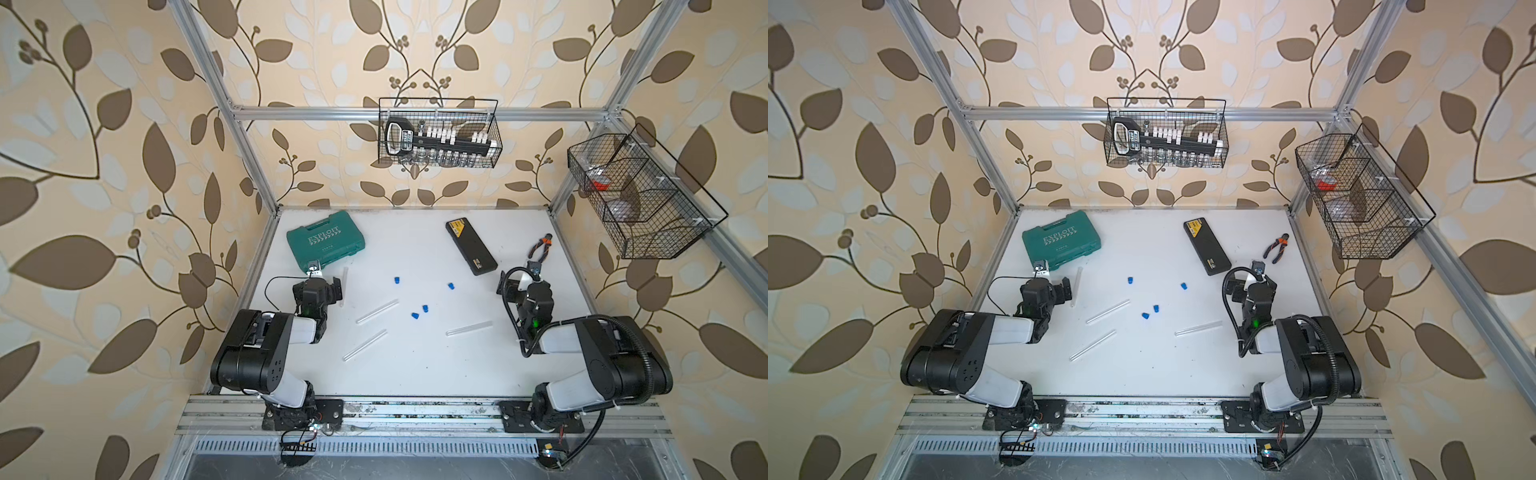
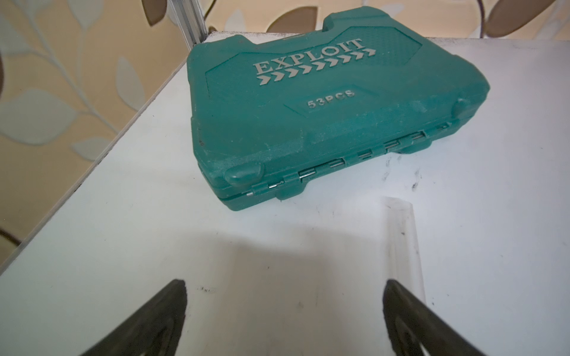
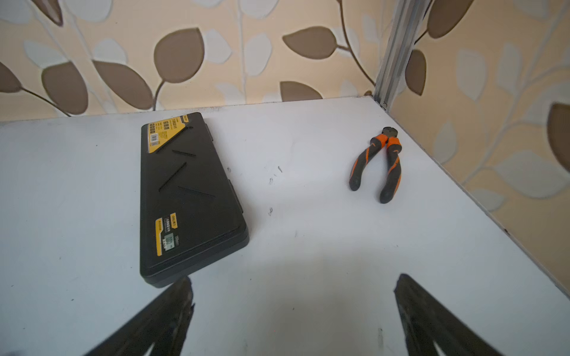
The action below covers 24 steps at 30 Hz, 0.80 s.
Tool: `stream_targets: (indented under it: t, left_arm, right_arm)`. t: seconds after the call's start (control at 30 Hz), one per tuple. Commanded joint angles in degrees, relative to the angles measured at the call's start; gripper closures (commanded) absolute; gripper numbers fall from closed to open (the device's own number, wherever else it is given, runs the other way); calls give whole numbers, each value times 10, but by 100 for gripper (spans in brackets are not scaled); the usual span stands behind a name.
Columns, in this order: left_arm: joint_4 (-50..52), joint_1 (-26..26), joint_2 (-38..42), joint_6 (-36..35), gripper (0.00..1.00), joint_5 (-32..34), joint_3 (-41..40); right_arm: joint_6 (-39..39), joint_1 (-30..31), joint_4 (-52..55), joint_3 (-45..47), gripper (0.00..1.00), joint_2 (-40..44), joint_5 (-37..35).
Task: Insert stoppers into test tubes
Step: Pick up the test tube at the center of the board.
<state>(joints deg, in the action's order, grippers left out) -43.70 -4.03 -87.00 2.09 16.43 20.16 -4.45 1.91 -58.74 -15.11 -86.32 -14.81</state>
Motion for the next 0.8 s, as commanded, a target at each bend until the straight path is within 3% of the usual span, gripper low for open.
stream_targets:
  t: [0.0, 0.67, 0.77]
  left_arm:
    - [0, 7, 14, 10, 1, -8, 11]
    - [-5, 6, 18, 10, 1, -9, 8]
    - [45, 6, 67, 11, 1, 1, 20]
  right_arm:
    - [-1, 2, -12, -4, 0, 3, -7]
    - [1, 2, -25, 5, 1, 10, -10]
    - [3, 2, 64, -11, 1, 76, -17]
